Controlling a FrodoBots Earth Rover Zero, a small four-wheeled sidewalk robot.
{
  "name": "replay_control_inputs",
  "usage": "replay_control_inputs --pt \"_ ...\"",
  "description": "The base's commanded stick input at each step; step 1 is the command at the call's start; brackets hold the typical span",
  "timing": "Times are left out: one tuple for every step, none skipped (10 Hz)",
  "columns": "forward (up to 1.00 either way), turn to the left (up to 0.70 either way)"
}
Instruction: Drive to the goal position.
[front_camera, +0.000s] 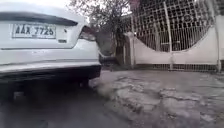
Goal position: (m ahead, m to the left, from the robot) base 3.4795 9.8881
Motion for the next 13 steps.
replay_control_inputs --pt "0.42 -0.42" --pt "0.4 -0.64" --pt "0.38 -0.76" --pt "0.36 -0.73" --pt "0.36 -0.73" --pt "0.36 -0.73" --pt "0.36 -0.73" --pt "0.36 -0.73" --pt "0.36 -0.73" --pt "0.36 -0.69" --pt "0.36 -0.24" --pt "0.43 -0.05" --pt "0.42 0.0"
